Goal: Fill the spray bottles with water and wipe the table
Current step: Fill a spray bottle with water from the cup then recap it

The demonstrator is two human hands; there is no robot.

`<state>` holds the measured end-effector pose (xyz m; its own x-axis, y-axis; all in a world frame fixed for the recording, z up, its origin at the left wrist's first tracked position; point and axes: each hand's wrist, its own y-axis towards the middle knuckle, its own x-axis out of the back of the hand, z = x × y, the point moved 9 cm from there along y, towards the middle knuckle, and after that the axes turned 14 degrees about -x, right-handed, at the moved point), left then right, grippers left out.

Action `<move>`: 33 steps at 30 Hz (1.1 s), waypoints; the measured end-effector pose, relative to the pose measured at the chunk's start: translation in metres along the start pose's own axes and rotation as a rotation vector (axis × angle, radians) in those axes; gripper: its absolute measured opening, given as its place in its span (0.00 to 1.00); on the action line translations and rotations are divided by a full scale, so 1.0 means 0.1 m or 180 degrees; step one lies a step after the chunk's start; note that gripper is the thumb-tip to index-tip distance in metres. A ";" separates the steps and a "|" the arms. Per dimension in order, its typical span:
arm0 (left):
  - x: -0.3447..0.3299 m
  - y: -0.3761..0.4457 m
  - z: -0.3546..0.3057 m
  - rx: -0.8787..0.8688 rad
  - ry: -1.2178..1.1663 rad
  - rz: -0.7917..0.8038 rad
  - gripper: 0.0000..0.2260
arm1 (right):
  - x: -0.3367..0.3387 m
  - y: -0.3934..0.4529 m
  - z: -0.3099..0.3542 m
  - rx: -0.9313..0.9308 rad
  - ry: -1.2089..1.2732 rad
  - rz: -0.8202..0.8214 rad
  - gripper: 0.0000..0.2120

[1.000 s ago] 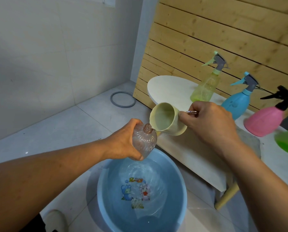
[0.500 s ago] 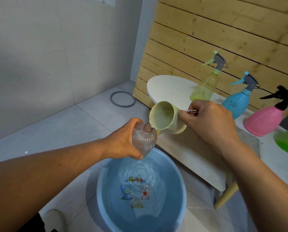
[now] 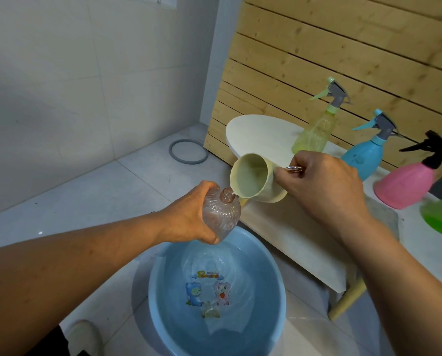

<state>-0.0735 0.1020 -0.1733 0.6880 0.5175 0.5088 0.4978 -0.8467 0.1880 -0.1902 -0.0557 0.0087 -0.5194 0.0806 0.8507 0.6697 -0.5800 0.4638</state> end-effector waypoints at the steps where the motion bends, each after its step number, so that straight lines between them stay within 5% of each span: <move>1: 0.00 0.00 0.00 0.0005 -0.0001 0.0000 0.47 | 0.01 0.00 0.00 0.0004 -0.0007 -0.0015 0.17; 33: -0.03 0.00 0.04 -0.0023 -0.0056 -0.0001 0.48 | 0.09 -0.08 0.11 0.0296 -0.0091 -0.0241 0.16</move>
<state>-0.0731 0.1009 -0.1776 0.6970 0.5198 0.4940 0.4943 -0.8473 0.1943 -0.1943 -0.0414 0.0160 -0.5558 0.1452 0.8185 0.6761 -0.4938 0.5468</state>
